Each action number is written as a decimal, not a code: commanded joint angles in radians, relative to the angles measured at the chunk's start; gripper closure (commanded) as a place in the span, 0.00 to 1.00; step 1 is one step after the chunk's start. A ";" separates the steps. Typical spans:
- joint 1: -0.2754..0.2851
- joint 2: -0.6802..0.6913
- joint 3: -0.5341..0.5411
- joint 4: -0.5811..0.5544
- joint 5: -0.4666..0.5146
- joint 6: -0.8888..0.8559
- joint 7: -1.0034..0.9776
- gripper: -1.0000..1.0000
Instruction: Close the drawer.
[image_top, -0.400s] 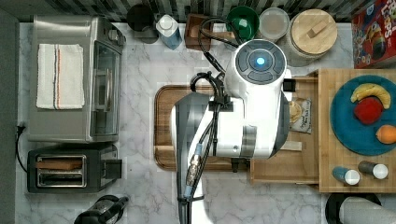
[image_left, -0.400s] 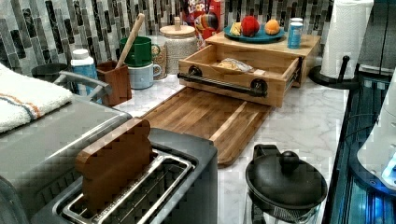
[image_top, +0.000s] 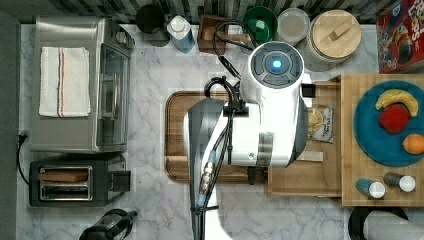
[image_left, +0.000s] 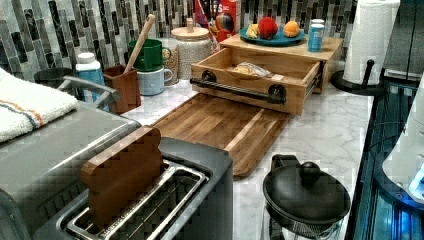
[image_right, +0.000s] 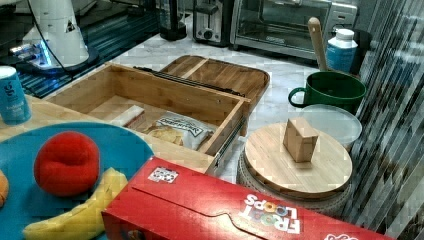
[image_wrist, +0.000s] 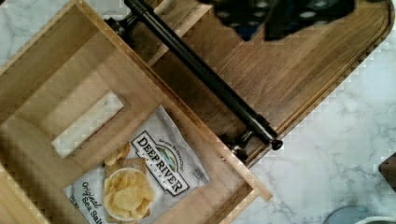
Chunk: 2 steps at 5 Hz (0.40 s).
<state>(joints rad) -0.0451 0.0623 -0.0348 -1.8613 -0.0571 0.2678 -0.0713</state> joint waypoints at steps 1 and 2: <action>-0.006 0.025 -0.008 0.060 0.050 -0.075 -0.092 0.00; 0.009 0.015 0.011 -0.002 0.089 0.013 -0.142 0.00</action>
<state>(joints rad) -0.0468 0.0755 -0.0452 -1.8828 -0.0259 0.2457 -0.1354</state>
